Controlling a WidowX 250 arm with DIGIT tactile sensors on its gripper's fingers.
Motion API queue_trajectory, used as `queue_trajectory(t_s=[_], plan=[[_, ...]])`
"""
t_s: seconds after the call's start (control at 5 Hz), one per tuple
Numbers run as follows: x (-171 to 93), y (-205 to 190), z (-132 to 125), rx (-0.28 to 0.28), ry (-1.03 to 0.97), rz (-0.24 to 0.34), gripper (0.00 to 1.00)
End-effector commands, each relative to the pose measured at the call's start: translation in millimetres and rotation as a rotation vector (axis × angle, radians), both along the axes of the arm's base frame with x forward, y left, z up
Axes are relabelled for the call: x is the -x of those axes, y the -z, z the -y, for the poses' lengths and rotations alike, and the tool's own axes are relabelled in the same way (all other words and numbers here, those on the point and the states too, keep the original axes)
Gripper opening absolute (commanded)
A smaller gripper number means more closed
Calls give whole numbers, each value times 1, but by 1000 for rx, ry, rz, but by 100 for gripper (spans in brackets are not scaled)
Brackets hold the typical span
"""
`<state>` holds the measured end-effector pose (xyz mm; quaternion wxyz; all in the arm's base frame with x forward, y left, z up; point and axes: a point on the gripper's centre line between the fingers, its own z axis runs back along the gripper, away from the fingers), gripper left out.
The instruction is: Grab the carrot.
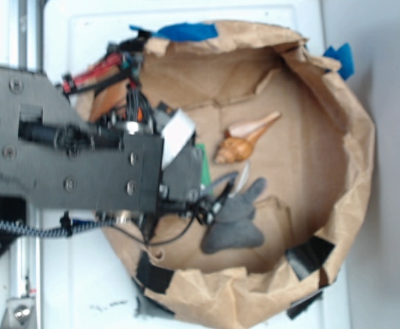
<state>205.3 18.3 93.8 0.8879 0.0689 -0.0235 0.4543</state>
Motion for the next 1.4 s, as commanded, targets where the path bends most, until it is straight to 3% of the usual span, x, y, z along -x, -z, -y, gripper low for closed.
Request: queue_trajectory(t_s=[0.0, 0.6, 0.8, 1.2], plan=[[3, 15, -13, -17, 103, 16, 100], [8, 35, -17, -15, 199, 10, 100], [13, 41, -18, 27, 240, -21, 100], [16, 41, -26, 72, 256, -30, 100]])
